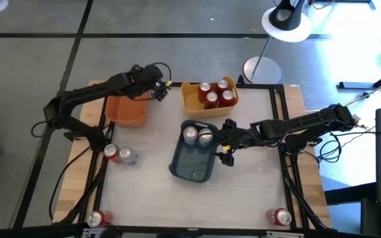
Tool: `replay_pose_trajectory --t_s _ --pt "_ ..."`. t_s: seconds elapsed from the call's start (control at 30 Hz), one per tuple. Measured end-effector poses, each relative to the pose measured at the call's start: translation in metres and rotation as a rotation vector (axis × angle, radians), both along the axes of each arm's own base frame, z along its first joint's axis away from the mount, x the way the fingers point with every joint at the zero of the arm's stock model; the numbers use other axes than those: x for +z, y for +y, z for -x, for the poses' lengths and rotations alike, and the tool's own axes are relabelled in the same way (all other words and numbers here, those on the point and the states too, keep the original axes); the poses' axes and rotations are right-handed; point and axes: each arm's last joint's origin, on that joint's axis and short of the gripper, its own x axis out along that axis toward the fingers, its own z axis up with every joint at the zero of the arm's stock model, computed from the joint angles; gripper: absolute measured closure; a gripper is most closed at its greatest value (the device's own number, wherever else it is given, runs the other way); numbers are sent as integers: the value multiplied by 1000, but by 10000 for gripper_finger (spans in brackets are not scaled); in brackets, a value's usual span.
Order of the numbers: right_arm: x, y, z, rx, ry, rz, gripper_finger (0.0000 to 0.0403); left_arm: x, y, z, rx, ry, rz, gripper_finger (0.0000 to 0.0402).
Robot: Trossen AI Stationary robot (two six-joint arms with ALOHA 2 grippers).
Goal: Sort soda cans
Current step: Put the top white soda can into the blue bin
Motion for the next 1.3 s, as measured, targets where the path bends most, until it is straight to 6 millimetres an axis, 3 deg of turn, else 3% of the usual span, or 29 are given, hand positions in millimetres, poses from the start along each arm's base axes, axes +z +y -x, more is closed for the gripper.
replay_pose_trajectory --t_s 0.3,0.47,0.9,1.3 --pt "1 0 -1 -7 -9 5 13 -34 60 22 57 -61 270 57" --pt "4 0 -4 -18 -56 8 13 -54 79 23 103 -38 316 57" --pt "4 0 -3 -18 -55 8 13 -61 90 13 36 -117 317 57" --pt "4 0 -3 -19 -55 7 13 -93 94 4 26 -26 414 59"
